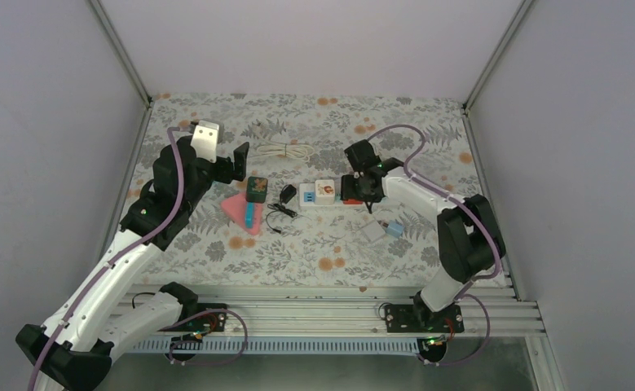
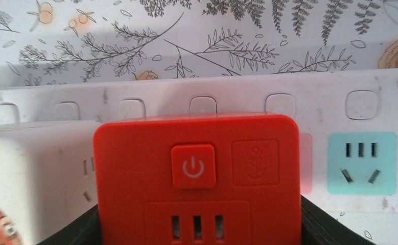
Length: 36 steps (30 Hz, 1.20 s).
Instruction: Insert the plug
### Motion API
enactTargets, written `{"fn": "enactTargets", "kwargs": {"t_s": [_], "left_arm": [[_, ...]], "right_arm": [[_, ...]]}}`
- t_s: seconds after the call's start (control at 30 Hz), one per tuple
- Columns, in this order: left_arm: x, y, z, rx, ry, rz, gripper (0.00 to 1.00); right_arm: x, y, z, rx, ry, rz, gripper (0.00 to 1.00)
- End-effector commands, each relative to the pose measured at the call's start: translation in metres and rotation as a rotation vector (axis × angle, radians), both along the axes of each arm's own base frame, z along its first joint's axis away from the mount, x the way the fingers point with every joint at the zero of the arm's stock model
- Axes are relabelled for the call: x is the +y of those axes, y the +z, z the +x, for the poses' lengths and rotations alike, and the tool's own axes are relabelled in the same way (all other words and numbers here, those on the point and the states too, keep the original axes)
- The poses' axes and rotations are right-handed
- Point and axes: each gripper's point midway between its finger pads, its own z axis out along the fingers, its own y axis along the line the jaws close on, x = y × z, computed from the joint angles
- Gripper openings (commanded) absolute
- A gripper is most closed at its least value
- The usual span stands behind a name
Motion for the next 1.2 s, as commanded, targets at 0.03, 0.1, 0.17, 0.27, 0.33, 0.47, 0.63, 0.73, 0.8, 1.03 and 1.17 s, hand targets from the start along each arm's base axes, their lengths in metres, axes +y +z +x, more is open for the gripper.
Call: {"fn": "enactTargets", "kwargs": {"t_s": [0.03, 0.1, 0.17, 0.27, 0.33, 0.47, 0.63, 0.73, 0.8, 1.03, 1.17], "left_arm": [[0.004, 0.008, 0.000, -0.011, 0.017, -0.005, 1.00], [0.004, 0.008, 0.000, -0.012, 0.018, -0.005, 1.00], [0.004, 0.007, 0.001, -0.009, 0.017, -0.003, 1.00], [0.004, 0.007, 0.001, -0.009, 0.021, -0.001, 1.00], [0.005, 0.008, 0.000, -0.010, 0.023, -0.001, 1.00], [0.006, 0.008, 0.000, -0.011, 0.029, 0.003, 1.00], [0.006, 0.006, 0.000, -0.006, 0.029, 0.003, 1.00], [0.006, 0.005, 0.000, -0.005, 0.029, 0.006, 1.00], [0.006, 0.005, 0.000, -0.004, 0.029, 0.006, 1.00], [0.003, 0.001, 0.003, 0.015, 0.023, -0.004, 1.00], [0.001, -0.001, 0.005, 0.026, 0.017, -0.006, 1.00]], "right_arm": [[-0.012, -0.054, -0.029, 0.143, -0.005, -0.102, 0.50], [-0.014, -0.062, -0.032, 0.162, -0.006, -0.113, 0.50], [-0.015, -0.067, -0.033, 0.176, -0.004, -0.120, 0.50], [-0.013, -0.077, -0.035, 0.207, 0.013, -0.125, 0.50], [-0.012, -0.086, -0.038, 0.235, 0.030, -0.133, 0.50], [-0.014, -0.100, -0.040, 0.274, 0.043, -0.160, 0.51], [-0.013, -0.121, -0.043, 0.311, 0.029, -0.163, 0.50], [-0.015, -0.119, -0.037, 0.295, 0.009, -0.177, 0.50], [-0.013, -0.106, -0.026, 0.251, -0.004, -0.181, 0.51], [0.008, -0.005, 0.031, -0.048, -0.035, -0.066, 0.73], [0.007, 0.038, 0.038, -0.156, -0.048, -0.024, 0.97]]}}
